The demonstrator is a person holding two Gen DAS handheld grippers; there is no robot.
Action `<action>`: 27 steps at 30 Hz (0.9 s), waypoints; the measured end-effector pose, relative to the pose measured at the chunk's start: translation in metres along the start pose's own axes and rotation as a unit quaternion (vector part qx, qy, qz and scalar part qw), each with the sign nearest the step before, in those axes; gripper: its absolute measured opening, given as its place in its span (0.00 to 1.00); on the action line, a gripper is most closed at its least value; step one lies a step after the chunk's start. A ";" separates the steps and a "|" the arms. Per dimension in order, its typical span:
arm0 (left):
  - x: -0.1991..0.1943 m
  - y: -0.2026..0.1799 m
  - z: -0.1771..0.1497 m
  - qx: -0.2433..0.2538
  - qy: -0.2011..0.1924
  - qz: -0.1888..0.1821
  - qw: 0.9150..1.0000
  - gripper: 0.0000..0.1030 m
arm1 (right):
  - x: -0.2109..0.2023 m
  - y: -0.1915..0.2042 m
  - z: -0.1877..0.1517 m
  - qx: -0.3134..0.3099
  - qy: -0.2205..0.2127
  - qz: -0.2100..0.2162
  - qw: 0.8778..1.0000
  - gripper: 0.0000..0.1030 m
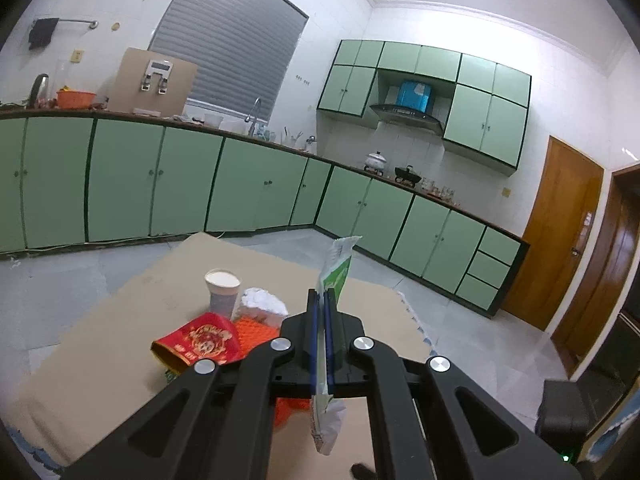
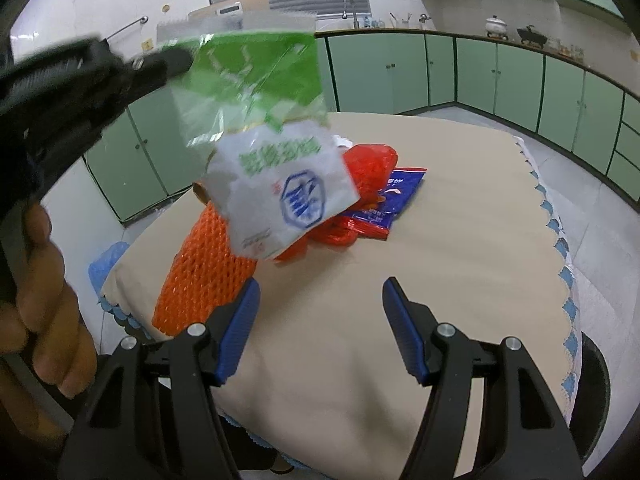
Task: Collect trash
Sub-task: 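Lift the green-and-white bag with the left gripper and hold it up, then grasp the orange mesh net with the right gripper while the left gripper holds the bag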
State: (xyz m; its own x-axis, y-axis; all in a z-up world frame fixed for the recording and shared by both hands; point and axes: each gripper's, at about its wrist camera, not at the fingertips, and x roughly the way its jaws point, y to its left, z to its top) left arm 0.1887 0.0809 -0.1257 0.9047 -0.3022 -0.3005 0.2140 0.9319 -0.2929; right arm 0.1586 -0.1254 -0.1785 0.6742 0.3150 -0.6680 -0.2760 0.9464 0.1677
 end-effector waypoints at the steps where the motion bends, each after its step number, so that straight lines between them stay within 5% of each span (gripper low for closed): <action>1: -0.001 0.003 -0.002 -0.001 0.003 0.002 1.000 0.03 | -0.001 -0.001 0.001 0.001 -0.001 -0.001 1.000 0.61; 14: -0.033 -0.012 0.000 0.007 -0.003 -0.012 1.000 0.03 | -0.019 -0.023 0.013 0.018 -0.023 -0.031 0.999 0.61; 27: -0.094 0.014 0.004 0.001 -0.024 0.014 1.000 0.03 | -0.023 0.011 0.013 -0.005 -0.024 -0.009 1.000 0.61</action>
State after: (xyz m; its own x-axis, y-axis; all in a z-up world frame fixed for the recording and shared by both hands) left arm 0.1085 0.1235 -0.0981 0.9269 -0.2664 -0.2643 0.1898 0.9403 -0.2824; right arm 0.1487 -0.1209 -0.1522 0.7116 0.3016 -0.6345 -0.2704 0.9512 0.1488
